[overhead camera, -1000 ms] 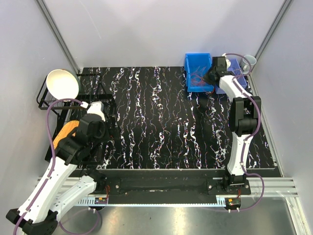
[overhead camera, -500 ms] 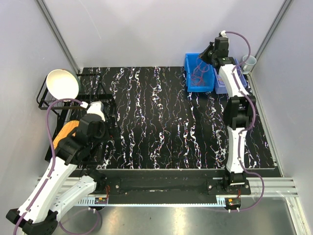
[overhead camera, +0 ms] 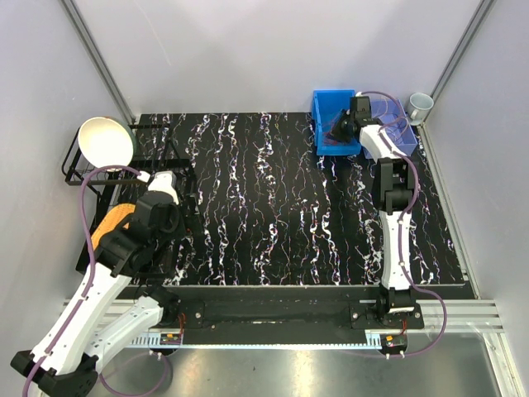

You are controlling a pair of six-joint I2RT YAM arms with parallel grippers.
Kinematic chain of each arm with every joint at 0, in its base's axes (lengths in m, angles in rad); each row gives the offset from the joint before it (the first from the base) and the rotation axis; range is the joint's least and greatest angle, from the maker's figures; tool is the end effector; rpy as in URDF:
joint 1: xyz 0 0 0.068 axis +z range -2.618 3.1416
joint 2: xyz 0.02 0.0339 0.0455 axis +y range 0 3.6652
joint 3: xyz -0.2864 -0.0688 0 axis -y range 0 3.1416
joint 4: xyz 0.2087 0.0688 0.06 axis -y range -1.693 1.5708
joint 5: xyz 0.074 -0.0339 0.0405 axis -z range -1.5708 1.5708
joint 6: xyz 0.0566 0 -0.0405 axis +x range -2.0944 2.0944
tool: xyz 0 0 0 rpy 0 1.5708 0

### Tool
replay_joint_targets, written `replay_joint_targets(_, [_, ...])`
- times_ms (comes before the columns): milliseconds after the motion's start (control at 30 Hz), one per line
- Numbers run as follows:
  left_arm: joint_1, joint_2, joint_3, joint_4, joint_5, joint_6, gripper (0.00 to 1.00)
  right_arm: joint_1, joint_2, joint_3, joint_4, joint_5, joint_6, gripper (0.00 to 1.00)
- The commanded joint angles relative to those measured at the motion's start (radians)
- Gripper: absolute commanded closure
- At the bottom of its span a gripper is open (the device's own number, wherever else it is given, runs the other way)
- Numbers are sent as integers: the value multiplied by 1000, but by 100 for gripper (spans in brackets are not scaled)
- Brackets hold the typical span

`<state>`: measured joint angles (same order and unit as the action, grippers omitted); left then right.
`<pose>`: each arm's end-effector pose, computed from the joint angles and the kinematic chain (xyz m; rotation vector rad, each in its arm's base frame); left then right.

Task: Untangle the cables

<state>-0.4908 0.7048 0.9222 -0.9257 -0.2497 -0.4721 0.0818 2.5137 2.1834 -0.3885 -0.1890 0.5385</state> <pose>0.0864 -0.0303 0.3188 -0.1093 2.2604 -0.2301 0.5634 0.0569 0.1855 0.4300 2.2931 0.5332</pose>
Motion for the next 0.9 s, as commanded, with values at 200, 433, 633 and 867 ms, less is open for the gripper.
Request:
replay_joint_targets(200, [4, 5, 0, 36, -33, -10, 4, -5, -344, -189, 42, -23, -48, 42])
replay_joint_targets(433, [6, -1, -2, 33, -39, -13, 4, -5, -573, -361, 39, -20, -104, 24])
replay_joint_targets(633, [4, 1, -2, 28, -51, -19, 5, -5, -803, -589, 46, 57, -198, 21])
replay_joint_targets(867, [4, 13, -2, 28, -53, -20, 5, -5, -1096, -957, 152, 149, -253, 0])
